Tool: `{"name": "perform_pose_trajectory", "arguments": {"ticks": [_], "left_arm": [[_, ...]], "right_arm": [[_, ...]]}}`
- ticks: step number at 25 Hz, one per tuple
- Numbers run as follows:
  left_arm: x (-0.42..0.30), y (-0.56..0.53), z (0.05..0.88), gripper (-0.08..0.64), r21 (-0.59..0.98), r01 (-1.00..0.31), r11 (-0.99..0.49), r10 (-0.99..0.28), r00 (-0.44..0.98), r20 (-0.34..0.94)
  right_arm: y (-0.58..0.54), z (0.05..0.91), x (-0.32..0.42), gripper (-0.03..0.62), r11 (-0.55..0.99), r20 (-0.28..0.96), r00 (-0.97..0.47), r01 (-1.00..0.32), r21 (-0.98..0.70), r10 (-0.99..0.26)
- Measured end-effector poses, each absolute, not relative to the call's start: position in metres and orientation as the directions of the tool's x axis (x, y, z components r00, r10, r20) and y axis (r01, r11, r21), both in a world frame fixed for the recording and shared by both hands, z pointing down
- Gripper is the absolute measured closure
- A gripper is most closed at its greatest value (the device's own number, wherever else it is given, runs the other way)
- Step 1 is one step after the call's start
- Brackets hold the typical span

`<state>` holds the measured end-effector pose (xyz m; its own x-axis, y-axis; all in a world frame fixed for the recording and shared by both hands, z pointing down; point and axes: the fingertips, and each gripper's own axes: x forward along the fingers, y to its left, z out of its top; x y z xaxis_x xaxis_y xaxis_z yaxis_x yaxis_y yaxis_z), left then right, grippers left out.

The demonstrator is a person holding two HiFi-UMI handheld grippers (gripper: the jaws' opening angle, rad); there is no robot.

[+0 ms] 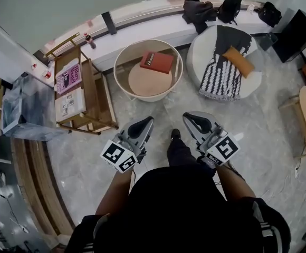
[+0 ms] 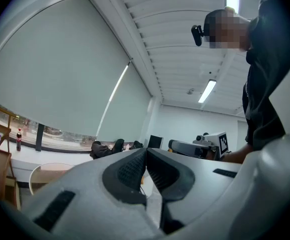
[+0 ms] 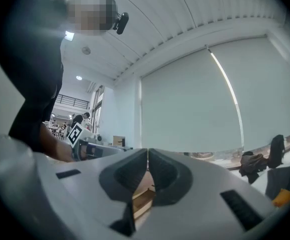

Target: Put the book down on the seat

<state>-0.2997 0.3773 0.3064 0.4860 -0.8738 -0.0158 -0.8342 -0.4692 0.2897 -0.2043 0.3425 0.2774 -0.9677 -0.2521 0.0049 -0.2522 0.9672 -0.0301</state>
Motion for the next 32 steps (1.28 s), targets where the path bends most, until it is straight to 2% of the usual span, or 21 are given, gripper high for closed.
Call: {"name": "perform_pose_trajectory", "arguments": {"ticks": [12, 22, 27, 32], "left_arm": [[-0.338, 0.217, 0.304, 0.535, 0.209, -0.894, -0.397, -0.897, 0.426, 0.116], [-0.37, 0.13, 0.325, 0.535, 0.236, -0.916, -0.326, -0.915, 0.368, 0.165], [-0.38, 0.107, 0.347, 0.535, 0.302, -0.866, -0.399, -0.854, 0.471, 0.222], [-0.415, 0.079, 0.381, 0.535, 0.344, -0.845, -0.409, -0.831, 0.501, 0.241]], "right_arm": [[0.174, 0.282, -0.223, 0.561, 0.977, -0.029, -0.98, -0.194, -0.087, -0.197], [0.076, 0.311, -0.229, 0.561, 0.968, -0.007, -0.981, -0.192, -0.163, -0.196], [0.049, 0.321, -0.247, 0.561, 0.958, -0.051, -0.985, -0.147, -0.246, -0.164], [0.016, 0.347, -0.28, 0.561, 0.946, -0.014, -0.982, -0.178, -0.271, -0.189]]}}
